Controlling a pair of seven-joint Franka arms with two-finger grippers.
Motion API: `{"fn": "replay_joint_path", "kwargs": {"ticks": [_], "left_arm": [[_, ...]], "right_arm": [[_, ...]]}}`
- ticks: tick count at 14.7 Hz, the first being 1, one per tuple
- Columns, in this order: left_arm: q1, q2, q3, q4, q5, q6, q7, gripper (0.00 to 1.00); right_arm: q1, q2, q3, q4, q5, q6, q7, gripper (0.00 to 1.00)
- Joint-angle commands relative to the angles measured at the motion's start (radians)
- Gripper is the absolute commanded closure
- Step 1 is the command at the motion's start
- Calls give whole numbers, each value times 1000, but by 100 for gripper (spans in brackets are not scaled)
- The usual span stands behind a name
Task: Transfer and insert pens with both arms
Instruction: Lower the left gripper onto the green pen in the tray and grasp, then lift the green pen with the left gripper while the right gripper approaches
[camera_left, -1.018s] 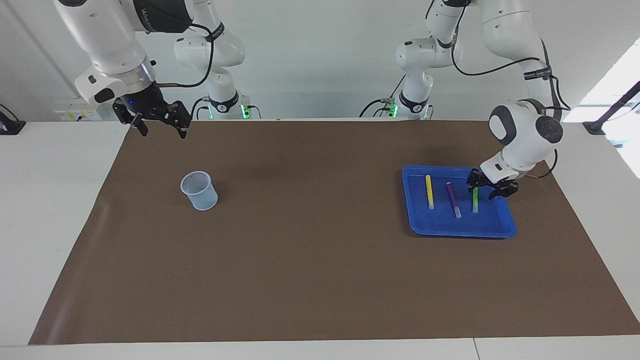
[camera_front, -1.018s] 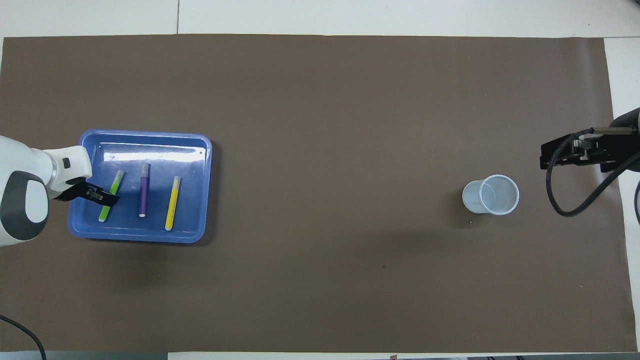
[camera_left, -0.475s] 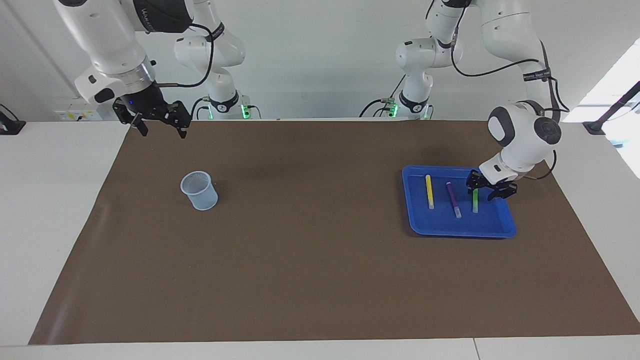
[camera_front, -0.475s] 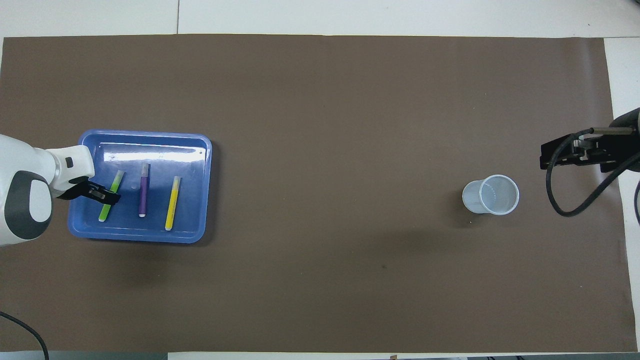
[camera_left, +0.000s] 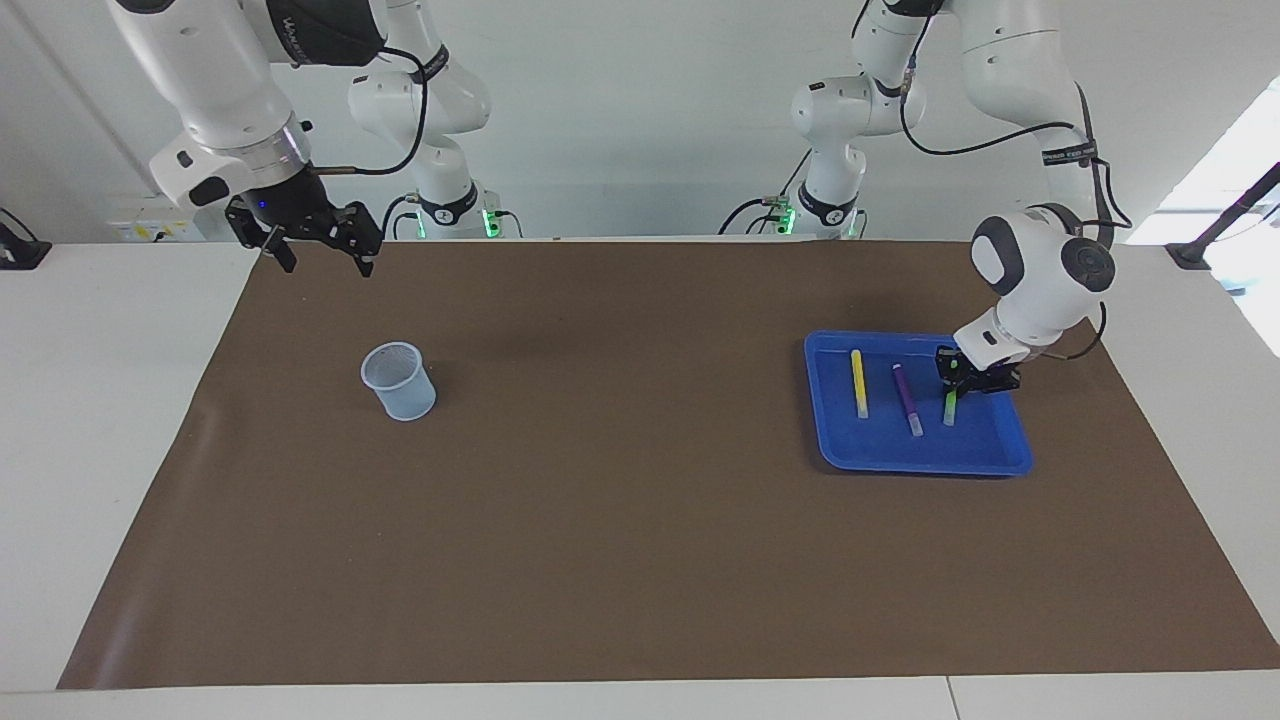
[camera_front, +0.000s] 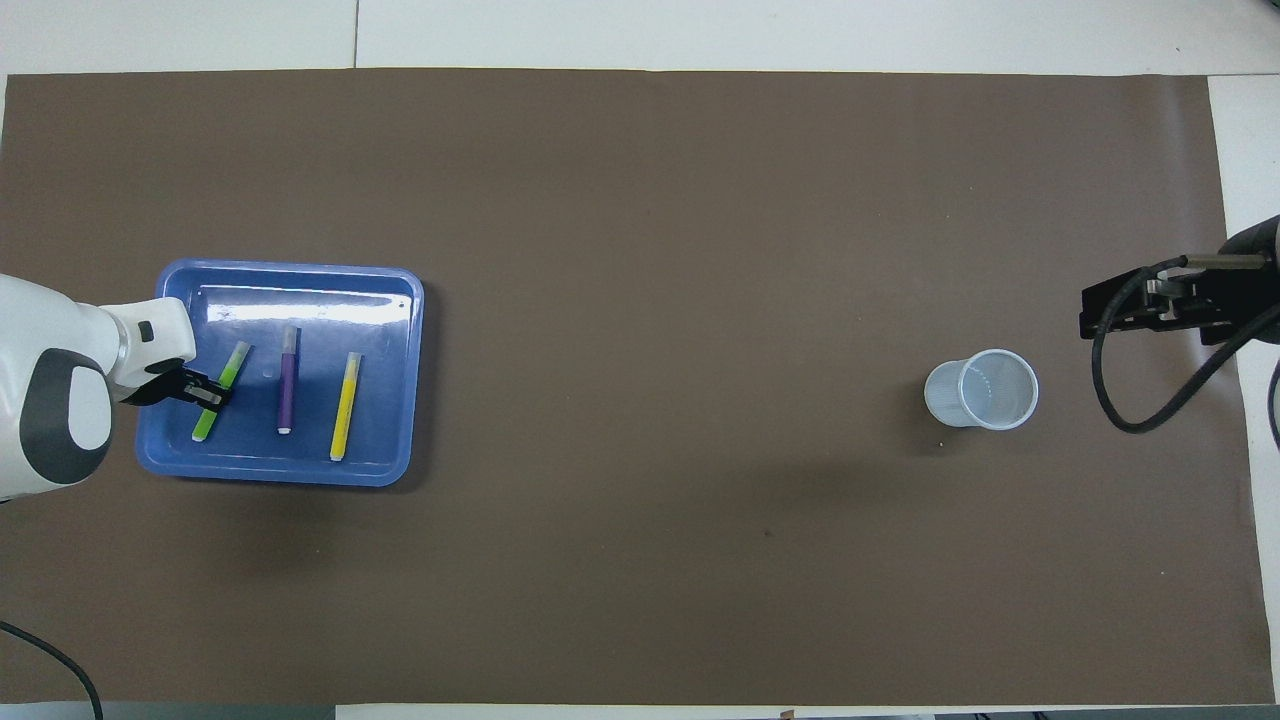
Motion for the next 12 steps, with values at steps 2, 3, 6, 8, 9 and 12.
{"fn": "replay_joint_path", "kwargs": {"ticks": [2,3,6,8,9,12], "left_arm": [[-5,-14,-6,105,-21,-173,-73,100],[-7,-17,-9,168,-21,-263,-133,100],[-88,-23,-20,340,-50,-501,-477,100],[-143,-29,-26,423,-117,-609,-698,100],[-168,-45,-31,437,-150,-632,-826,100],[-234,-95,-51,428,-275,-634,-1255,100]], "right_arm": [[-13,-2,5,3,21,-14,-19,0],[-13,-4,6,1,21,-14,-19,0],[-13,-2,6,1,21,-14,-23,0],[-12,-4,6,1,21,-12,-23,0],[-9,-4,6,1,21,-11,-19,0],[-3,-7,9,0,24,-8,-13,0]]}}
